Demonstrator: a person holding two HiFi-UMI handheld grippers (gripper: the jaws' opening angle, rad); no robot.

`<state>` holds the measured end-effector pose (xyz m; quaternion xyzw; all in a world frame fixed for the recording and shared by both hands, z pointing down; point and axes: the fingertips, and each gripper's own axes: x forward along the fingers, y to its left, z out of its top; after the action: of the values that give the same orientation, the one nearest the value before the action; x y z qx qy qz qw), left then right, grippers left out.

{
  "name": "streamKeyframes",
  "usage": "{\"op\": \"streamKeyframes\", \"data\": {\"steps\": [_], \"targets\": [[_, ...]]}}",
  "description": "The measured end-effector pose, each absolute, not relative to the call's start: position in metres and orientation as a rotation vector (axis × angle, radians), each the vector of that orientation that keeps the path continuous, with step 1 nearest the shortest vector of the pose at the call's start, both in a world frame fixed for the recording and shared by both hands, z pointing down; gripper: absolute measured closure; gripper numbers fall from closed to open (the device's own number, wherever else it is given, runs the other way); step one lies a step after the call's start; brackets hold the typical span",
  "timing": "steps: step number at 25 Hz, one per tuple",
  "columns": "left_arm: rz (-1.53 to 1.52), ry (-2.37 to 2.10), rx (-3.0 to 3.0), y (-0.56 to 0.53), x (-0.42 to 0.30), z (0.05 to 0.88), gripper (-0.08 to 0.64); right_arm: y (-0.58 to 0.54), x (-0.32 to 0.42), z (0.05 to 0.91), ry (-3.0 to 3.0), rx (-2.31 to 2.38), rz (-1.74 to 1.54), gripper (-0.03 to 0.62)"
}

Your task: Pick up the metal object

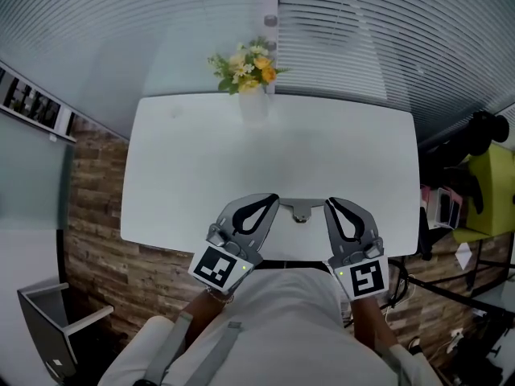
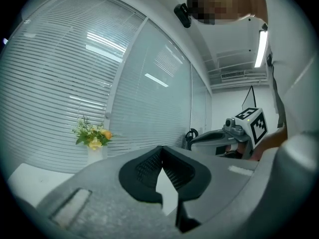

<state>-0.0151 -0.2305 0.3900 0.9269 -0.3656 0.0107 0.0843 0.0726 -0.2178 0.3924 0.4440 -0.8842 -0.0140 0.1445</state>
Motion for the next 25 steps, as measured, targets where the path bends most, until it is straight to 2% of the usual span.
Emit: {"op": "streamKeyframes", "data": {"steps": [25], "targets": [[0.043, -1.057, 2.773, -0.228, -0.014, 0.397, 0.557, -0.184, 0.077, 0.585, -2.232, 0.917, -0.053, 0.518]]}}
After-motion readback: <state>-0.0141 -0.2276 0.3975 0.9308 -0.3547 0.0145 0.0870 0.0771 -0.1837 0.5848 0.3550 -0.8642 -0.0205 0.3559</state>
